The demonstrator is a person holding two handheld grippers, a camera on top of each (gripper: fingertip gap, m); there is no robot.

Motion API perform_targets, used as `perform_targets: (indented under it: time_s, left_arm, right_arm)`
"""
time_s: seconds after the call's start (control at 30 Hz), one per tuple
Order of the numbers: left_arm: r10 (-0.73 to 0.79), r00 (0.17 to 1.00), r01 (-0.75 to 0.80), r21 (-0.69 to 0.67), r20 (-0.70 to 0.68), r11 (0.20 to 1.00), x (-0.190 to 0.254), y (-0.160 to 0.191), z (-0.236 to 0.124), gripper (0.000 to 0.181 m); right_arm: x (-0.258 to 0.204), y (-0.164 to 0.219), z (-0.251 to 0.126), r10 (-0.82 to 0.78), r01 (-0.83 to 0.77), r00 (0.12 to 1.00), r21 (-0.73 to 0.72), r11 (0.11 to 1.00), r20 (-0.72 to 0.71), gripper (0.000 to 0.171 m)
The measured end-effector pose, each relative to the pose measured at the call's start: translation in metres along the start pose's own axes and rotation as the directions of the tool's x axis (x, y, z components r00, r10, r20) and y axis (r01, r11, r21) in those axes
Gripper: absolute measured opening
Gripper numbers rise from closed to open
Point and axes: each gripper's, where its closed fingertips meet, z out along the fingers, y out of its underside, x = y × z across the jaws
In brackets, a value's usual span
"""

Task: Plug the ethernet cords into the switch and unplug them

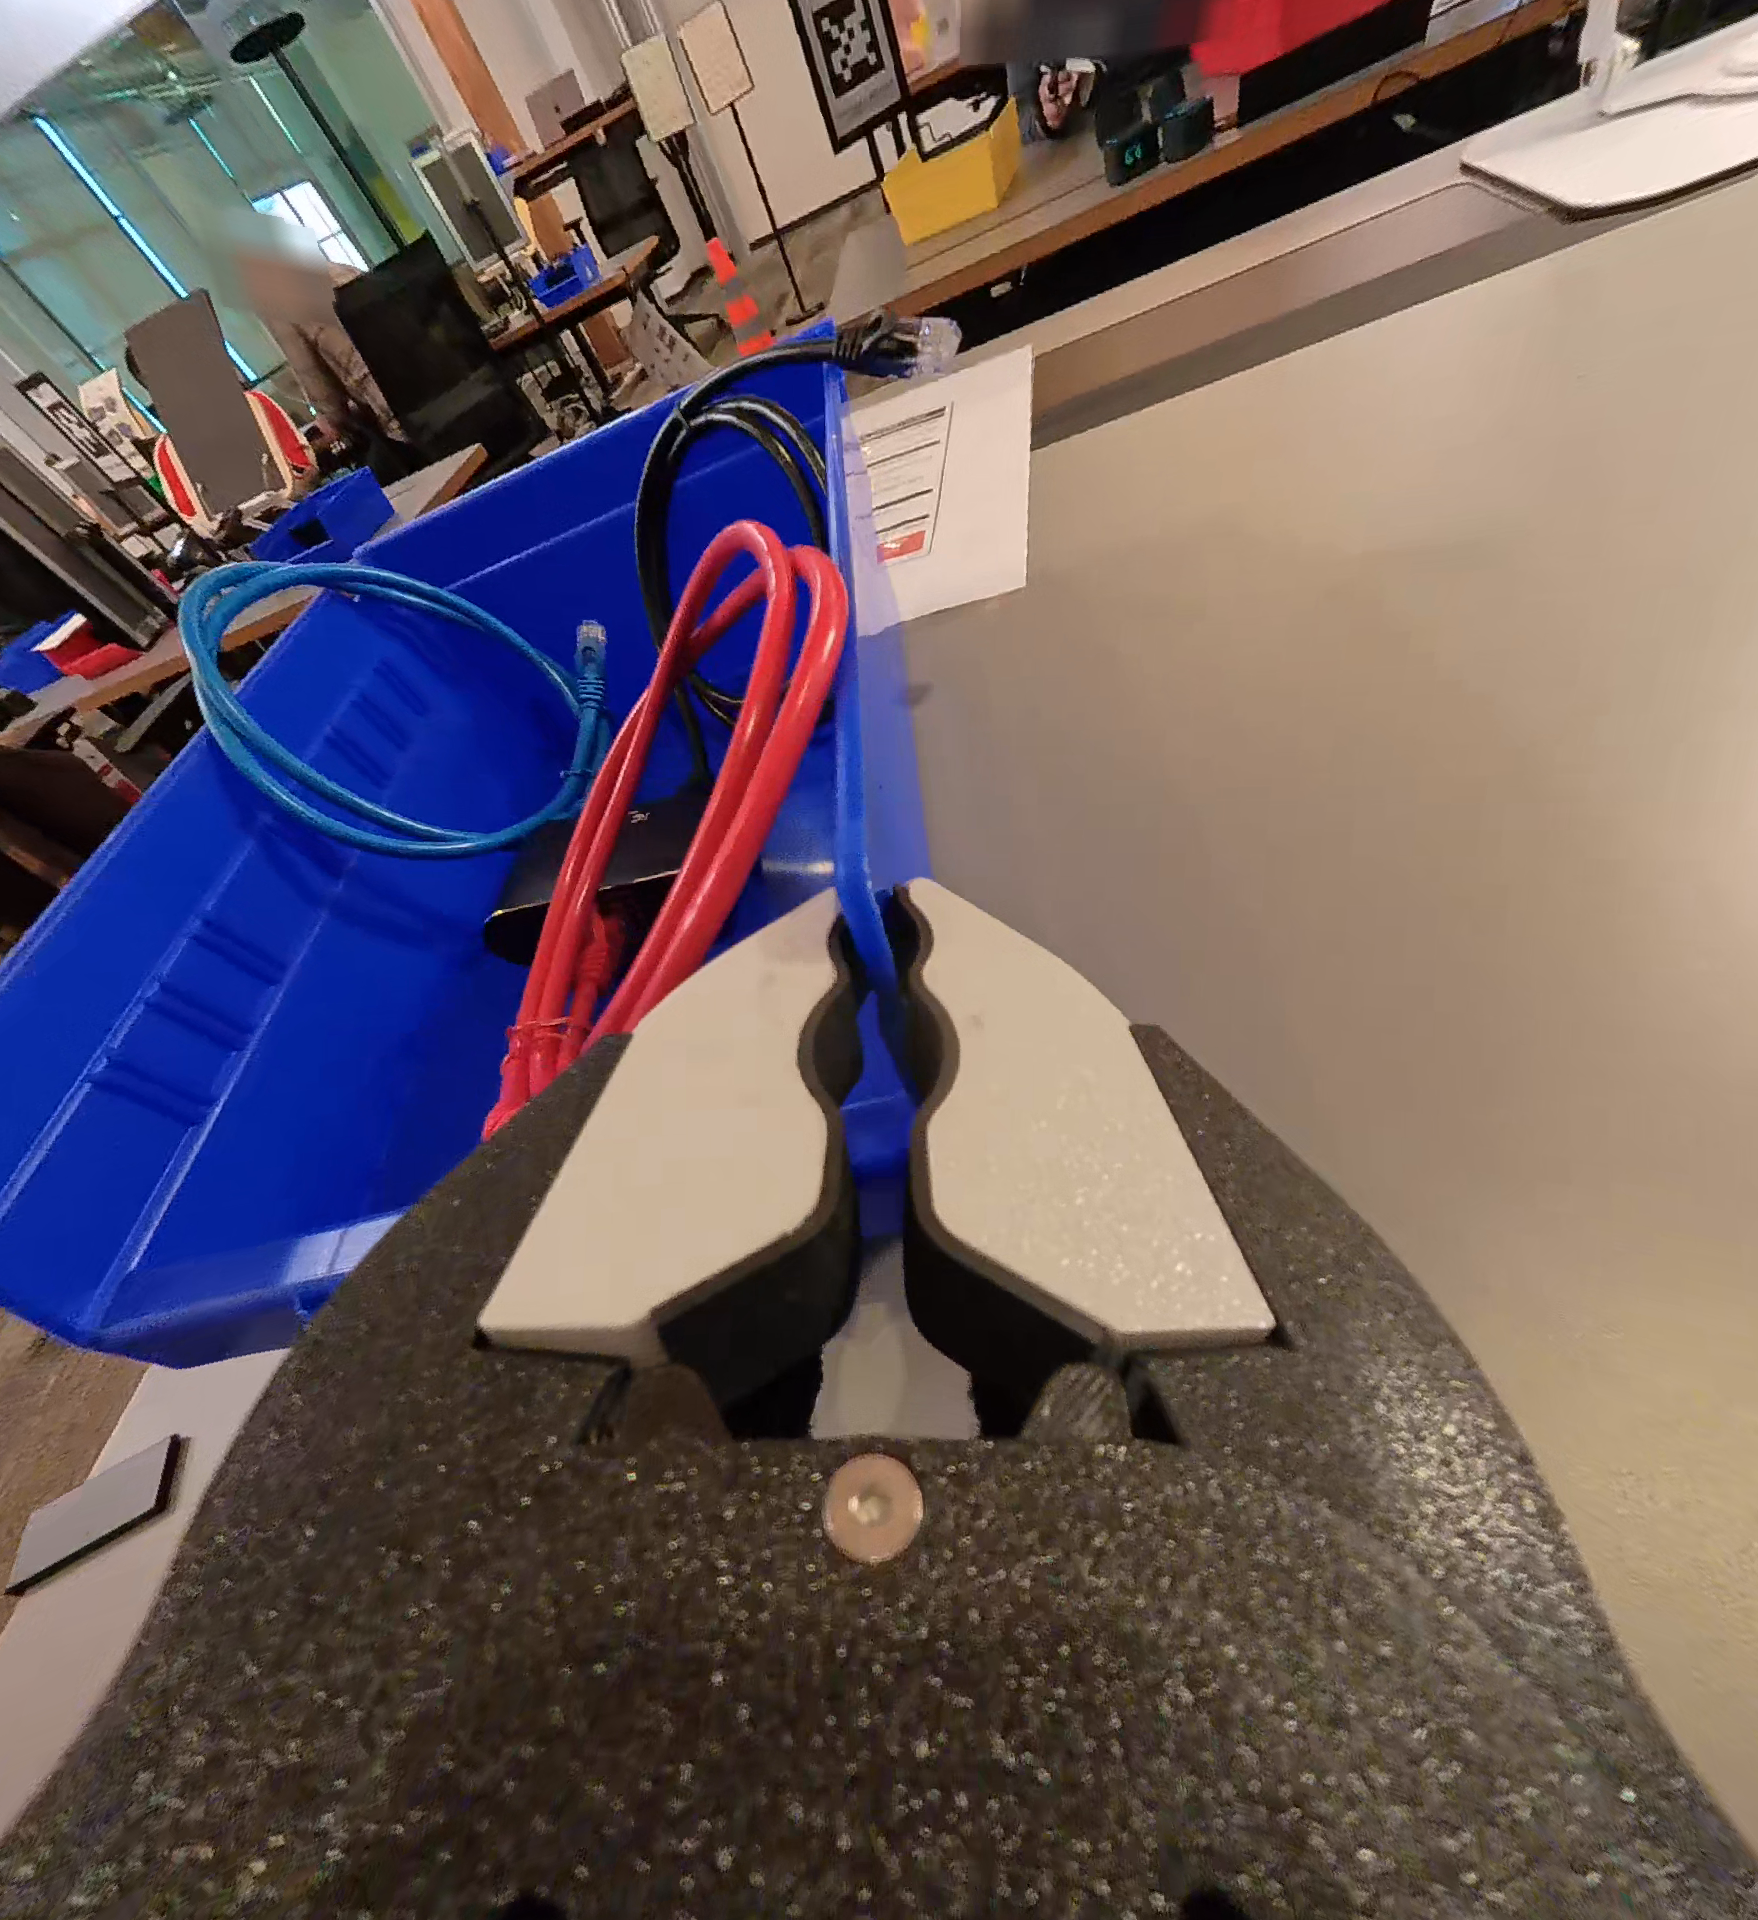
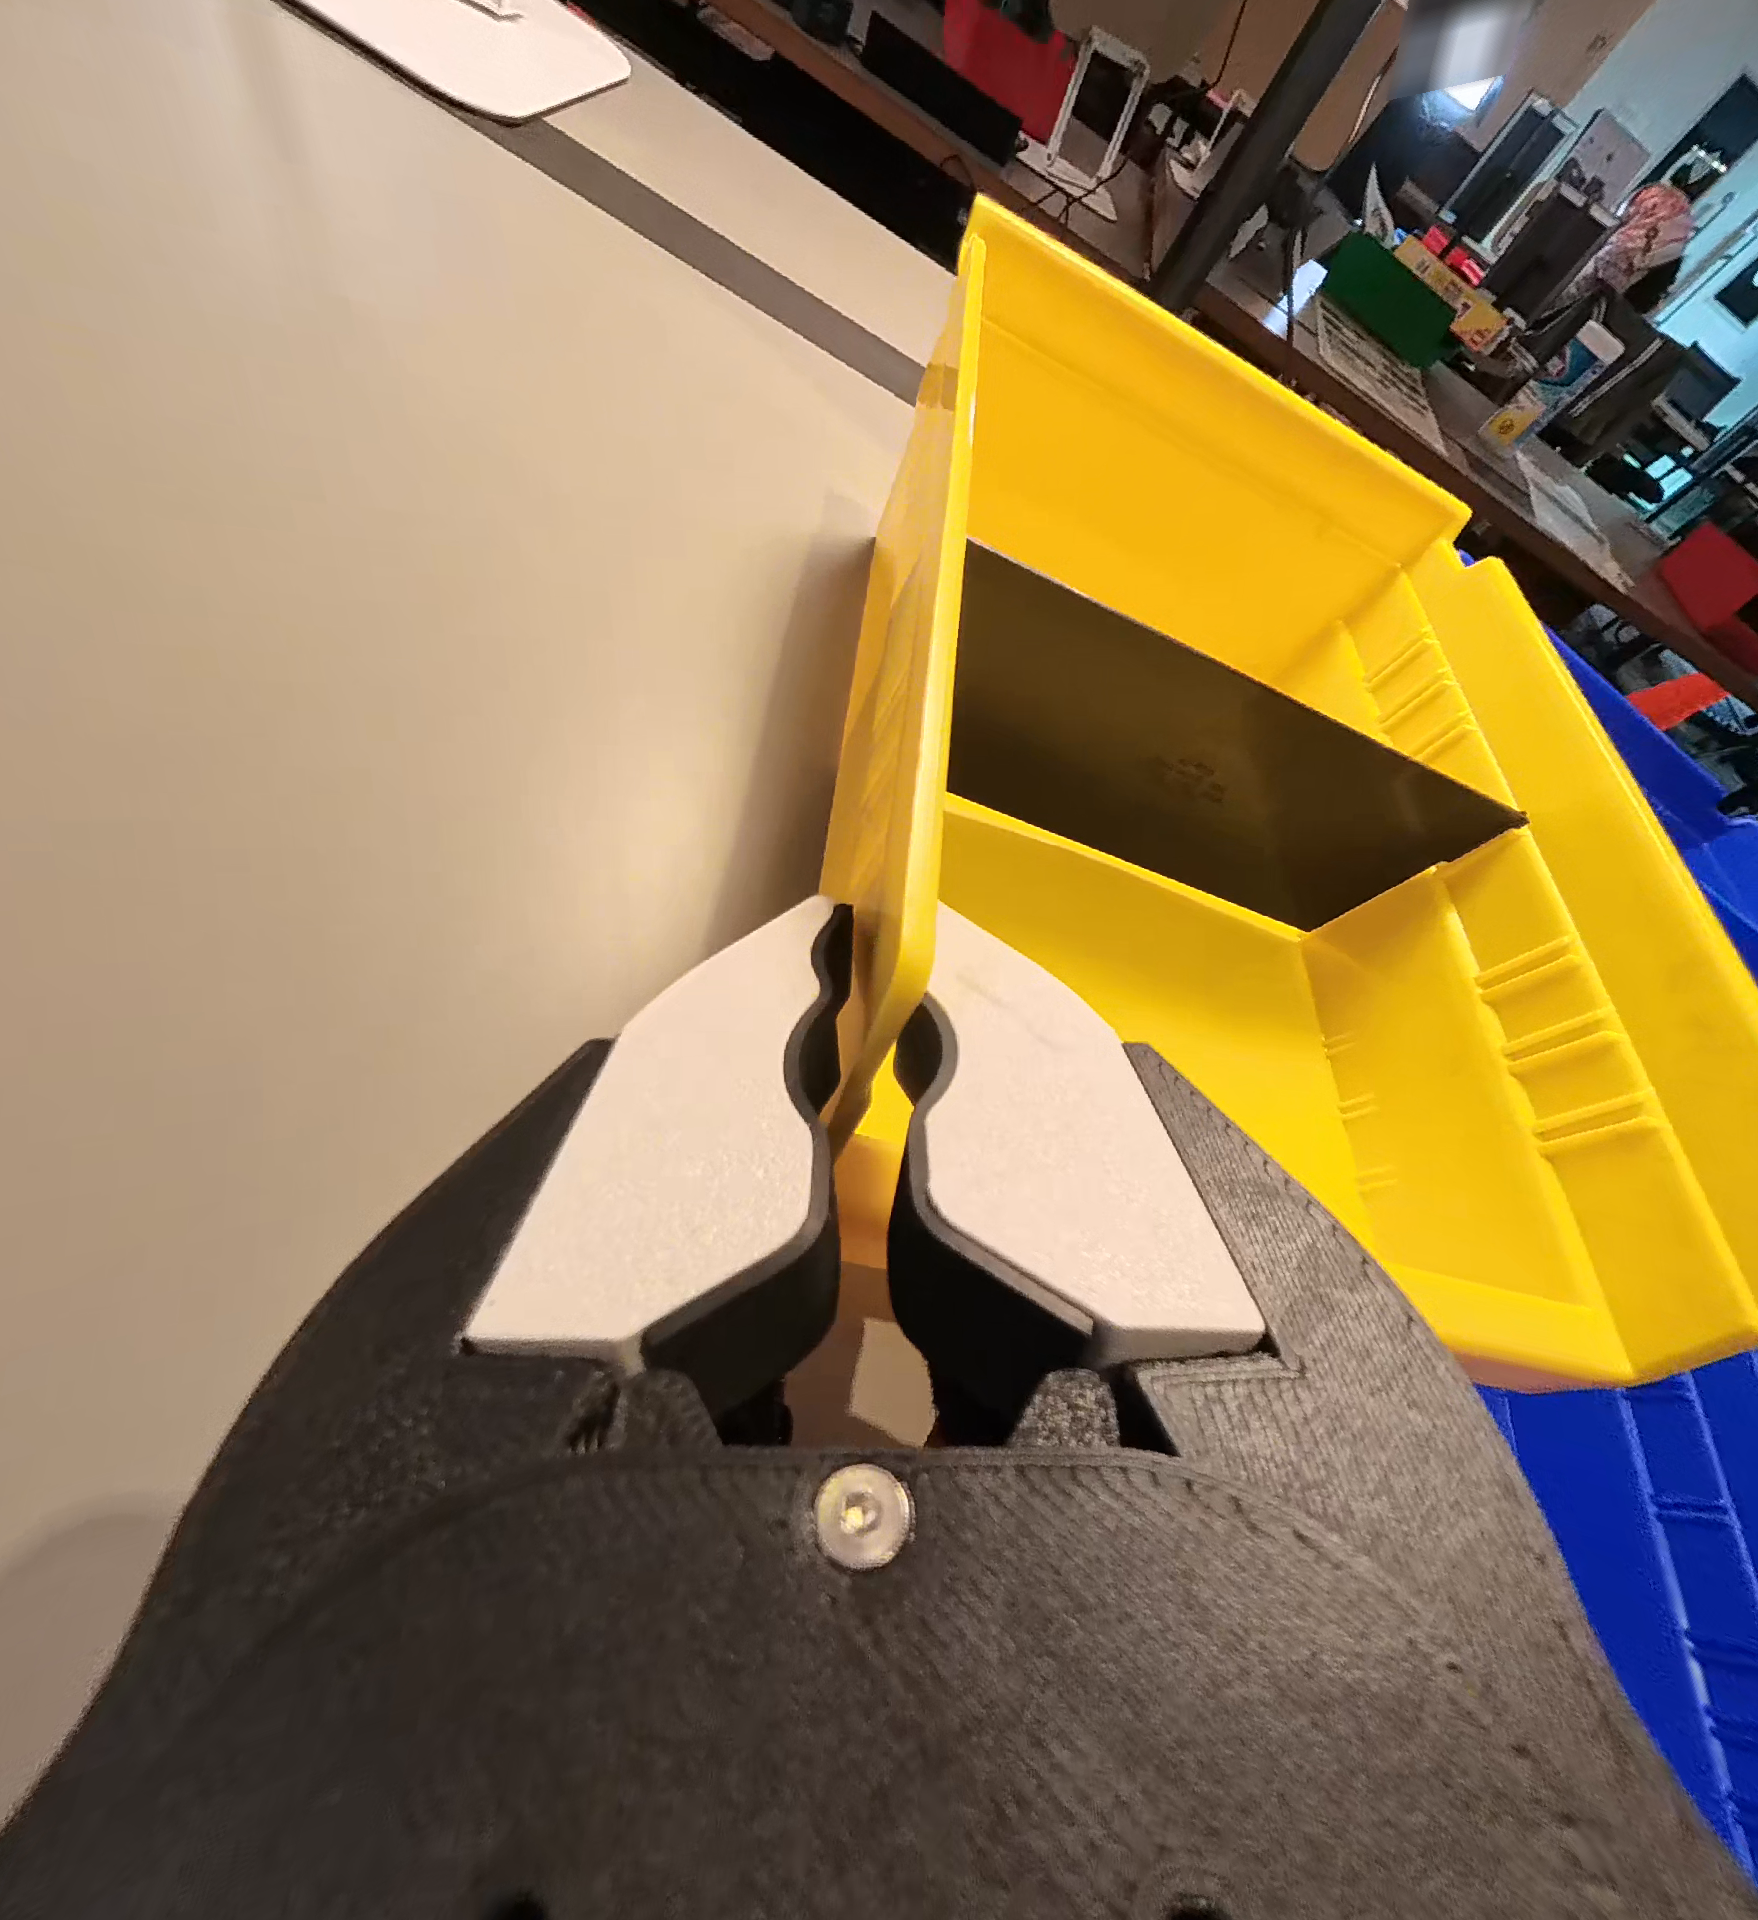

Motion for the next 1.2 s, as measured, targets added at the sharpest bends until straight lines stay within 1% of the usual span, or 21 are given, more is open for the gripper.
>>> perform_targets:
  time_s: [0.17, 0.27, 0.4, 0.5, 0.63, 0.97, 1.2]
  left_arm:
    - [-0.001, 0.999, 0.0, -0.016, -0.039, 1.0, -0.006, 0.003, 0.0, 0.005]
    - [-0.007, 0.998, 0.006, -0.02, -0.056, 1.0, -0.009, 0.005, 0.0, 0.004]
    - [-0.005, 0.999, 0.004, -0.013, -0.048, 1.0, -0.009, 0.005, -0.002, 0.004]
    - [-0.005, 0.998, 0.006, 0.005, -0.055, 1.0, -0.009, 0.006, -0.004, 0.005]
    - [0.011, 0.997, -0.009, 0.018, -0.074, 1.0, -0.01, 0.006, -0.006, 0.005]
    - [0.008, 0.996, -0.006, 0.022, -0.091, 1.0, -0.012, 0.008, -0.008, 0.004]
    - [0.015, 0.994, -0.013, 0.022, -0.104, 1.0, -0.012, 0.009, -0.009, 0.004]
  right_arm:
    - [0.001, -0.003, 0.008, -0.004, 0.004, 1.0, -0.014, 1.0, -0.016, 0.005]
    - [0.004, -0.004, 0.012, 0.022, -0.023, 1.0, -0.023, 0.999, -0.015, 0.006]
    - [0.001, -0.005, 0.013, 0.053, -0.06, 0.994, -0.077, 0.995, -0.095, 0.005]
    - [-0.002, -0.005, 0.01, 0.05, -0.06, 0.991, -0.081, 0.995, -0.126, 0.005]
    - [0.002, -0.002, 0.009, 0.065, -0.073, 0.992, -0.077, 0.994, -0.11, 0.005]
    - [0.011, 0.0, 0.014, 0.065, -0.075, 0.99, -0.077, 0.994, -0.128, 0.006]
    - [0.014, 0.003, 0.011, 0.059, -0.067, 0.994, -0.081, 0.994, -0.097, 0.006]
